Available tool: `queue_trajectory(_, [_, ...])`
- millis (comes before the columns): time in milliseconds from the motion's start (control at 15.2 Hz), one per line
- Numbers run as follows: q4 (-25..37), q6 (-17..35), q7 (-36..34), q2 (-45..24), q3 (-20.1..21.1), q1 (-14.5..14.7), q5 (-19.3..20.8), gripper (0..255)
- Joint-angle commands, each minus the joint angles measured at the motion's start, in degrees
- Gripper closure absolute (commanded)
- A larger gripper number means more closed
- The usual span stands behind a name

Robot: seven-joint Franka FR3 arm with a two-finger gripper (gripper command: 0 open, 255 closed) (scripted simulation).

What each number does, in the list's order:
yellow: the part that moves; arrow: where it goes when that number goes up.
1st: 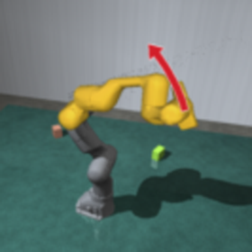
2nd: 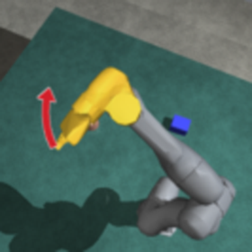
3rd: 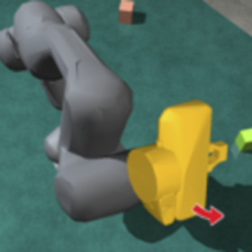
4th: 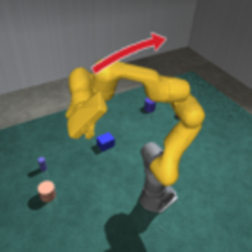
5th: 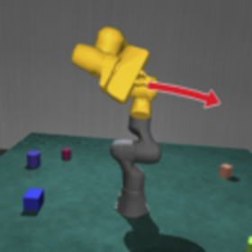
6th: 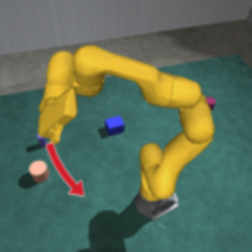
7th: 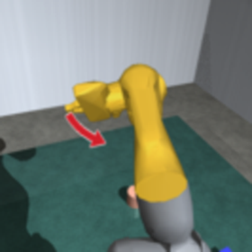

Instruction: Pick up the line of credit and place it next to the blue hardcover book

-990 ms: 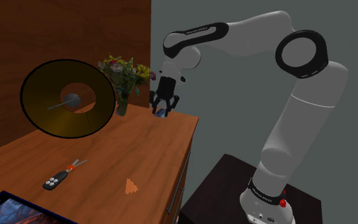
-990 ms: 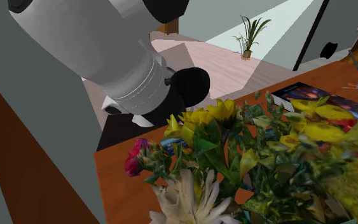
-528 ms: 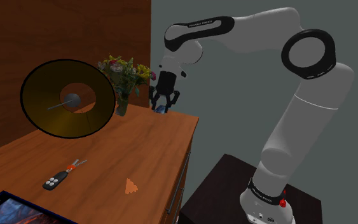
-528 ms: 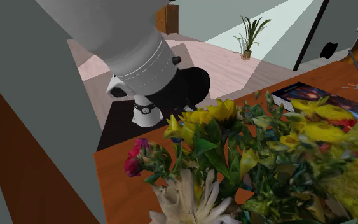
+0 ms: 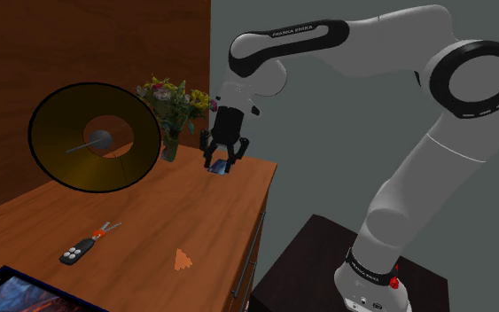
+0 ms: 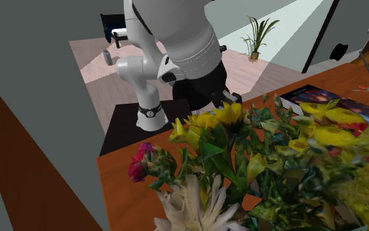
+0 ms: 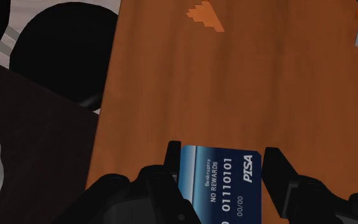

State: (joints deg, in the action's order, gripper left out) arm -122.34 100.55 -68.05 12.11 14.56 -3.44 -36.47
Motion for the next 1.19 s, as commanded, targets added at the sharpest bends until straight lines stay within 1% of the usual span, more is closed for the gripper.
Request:
queue_trajectory(0, [-2.0,1.5,-2.1,2.0,1.8,1.5,-1.5,255])
queue_trajectory(528, [-6.8,7.2,-9.9,7.2,8.7,6.7,-6.9,255])
queue_trajectory(792, [-7.6,10.4,-14.2,8.3,12.6,9.3,-9.3,255])
queue_trajectory(1122, [-7.2,14.8,-19.9,8.2,18.1,12.2,-11.5,255])
